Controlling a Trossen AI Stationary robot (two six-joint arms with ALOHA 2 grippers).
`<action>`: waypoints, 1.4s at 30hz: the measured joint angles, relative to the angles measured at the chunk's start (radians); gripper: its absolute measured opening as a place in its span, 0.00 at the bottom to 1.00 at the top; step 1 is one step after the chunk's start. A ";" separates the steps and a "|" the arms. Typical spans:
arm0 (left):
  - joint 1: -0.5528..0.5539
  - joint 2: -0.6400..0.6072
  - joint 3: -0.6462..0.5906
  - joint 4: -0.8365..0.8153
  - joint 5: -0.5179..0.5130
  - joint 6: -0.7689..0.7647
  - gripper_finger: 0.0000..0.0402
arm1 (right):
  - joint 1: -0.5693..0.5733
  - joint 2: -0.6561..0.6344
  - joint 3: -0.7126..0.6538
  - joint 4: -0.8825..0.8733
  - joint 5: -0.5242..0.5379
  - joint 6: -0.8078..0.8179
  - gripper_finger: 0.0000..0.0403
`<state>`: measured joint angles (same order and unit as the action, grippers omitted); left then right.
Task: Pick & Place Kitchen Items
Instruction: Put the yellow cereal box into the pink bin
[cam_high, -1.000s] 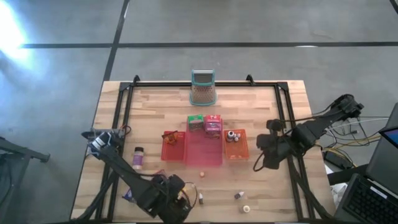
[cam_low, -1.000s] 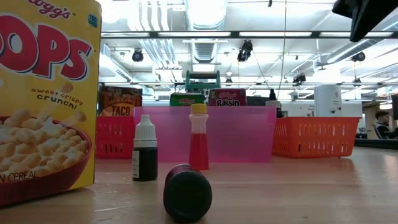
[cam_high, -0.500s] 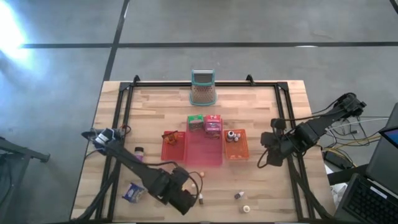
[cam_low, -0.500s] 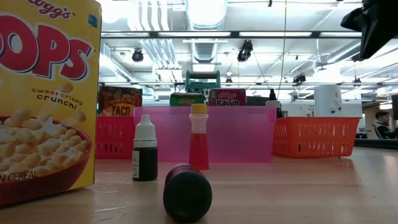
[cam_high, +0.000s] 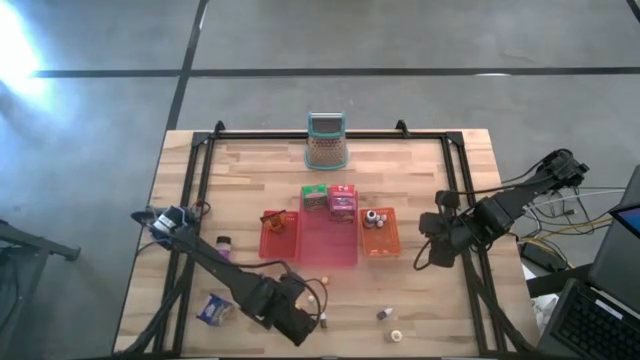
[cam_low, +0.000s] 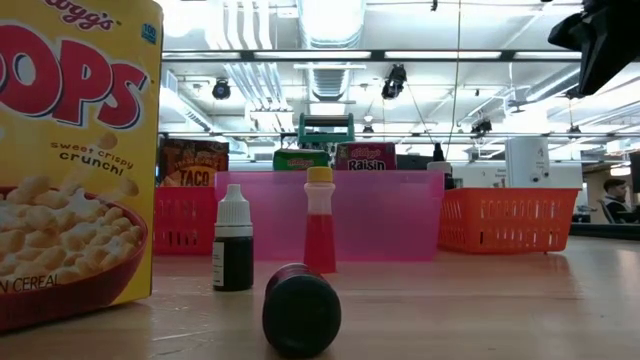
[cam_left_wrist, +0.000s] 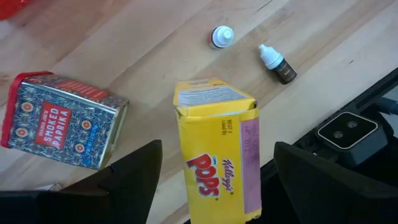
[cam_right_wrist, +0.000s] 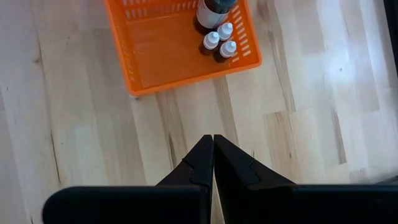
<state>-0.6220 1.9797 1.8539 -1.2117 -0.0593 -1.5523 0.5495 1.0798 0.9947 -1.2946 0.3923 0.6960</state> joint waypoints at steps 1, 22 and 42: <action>-0.001 0.000 -0.008 0.009 0.000 -0.002 0.78 | 0.000 0.000 0.000 0.000 0.000 0.000 0.02; -0.006 0.000 -0.161 0.166 0.020 -0.046 0.75 | -0.001 0.000 0.000 0.004 0.001 -0.008 0.02; -0.006 0.000 -0.139 0.180 0.019 -0.038 0.42 | -0.001 0.000 0.000 0.023 0.009 -0.026 0.02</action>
<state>-0.6281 1.9797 1.7149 -1.0321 -0.0402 -1.5902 0.5488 1.0801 0.9947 -1.2720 0.4010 0.6697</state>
